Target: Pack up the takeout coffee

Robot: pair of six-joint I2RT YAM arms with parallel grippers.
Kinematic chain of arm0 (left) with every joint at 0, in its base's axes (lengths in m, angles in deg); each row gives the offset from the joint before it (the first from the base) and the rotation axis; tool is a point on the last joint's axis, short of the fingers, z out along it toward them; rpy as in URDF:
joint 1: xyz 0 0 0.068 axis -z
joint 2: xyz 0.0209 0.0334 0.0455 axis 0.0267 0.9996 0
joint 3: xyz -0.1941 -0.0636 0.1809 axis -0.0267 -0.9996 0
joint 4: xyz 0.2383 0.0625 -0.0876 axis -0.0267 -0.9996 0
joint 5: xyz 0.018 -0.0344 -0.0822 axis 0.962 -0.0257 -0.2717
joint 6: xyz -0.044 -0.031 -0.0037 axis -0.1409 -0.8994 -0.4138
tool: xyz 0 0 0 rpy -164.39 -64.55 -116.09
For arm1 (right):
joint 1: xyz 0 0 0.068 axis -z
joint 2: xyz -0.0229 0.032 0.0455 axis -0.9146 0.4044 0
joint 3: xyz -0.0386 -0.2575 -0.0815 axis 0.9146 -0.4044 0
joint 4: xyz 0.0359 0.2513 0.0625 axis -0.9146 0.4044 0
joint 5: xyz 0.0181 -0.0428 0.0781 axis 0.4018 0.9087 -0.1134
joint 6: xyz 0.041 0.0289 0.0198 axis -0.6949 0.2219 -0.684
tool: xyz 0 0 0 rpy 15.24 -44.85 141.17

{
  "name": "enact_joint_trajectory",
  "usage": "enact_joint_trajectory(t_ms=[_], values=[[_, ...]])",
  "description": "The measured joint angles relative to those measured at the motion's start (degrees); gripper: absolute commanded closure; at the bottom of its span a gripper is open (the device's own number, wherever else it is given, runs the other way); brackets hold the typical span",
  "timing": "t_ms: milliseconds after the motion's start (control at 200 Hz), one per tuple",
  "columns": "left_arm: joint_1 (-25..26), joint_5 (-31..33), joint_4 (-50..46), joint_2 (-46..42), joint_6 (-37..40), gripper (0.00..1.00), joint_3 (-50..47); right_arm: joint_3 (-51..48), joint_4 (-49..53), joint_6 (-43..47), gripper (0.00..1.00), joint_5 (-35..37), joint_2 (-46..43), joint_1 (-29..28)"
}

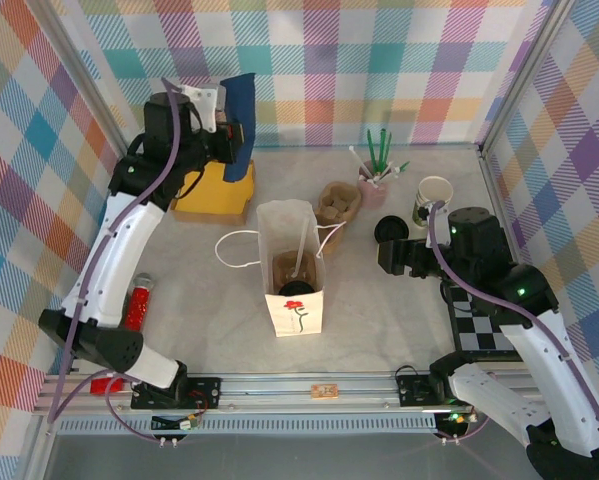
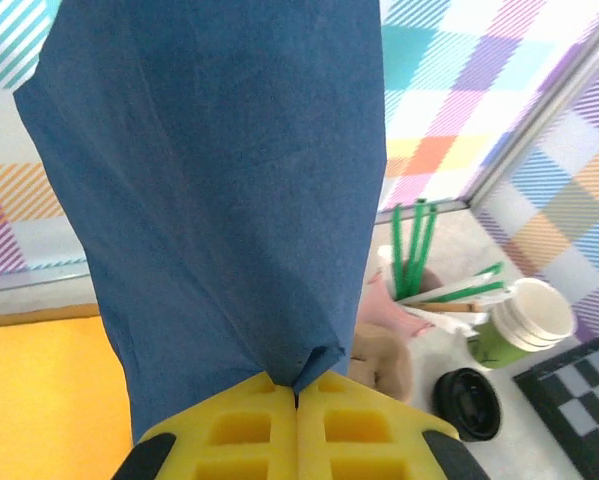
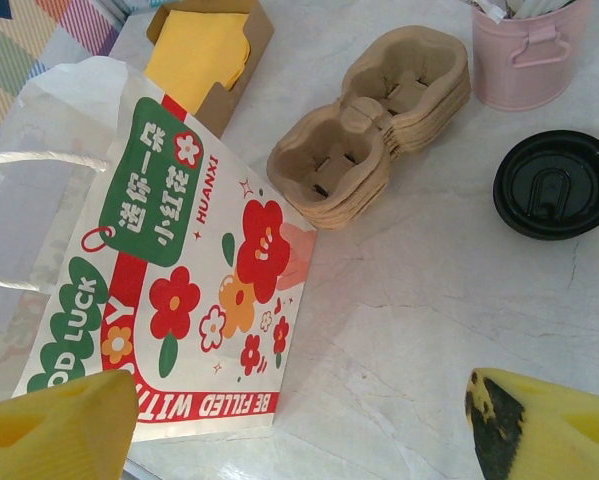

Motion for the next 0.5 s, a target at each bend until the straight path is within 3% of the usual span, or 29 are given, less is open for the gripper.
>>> enact_joint_trajectory(t_ms=[500], values=[[3.87,-10.58,11.37,-10.14,-7.08,1.00,-8.02,0.00,0.00,-0.59,0.16,-0.85,-1.16,0.00]])
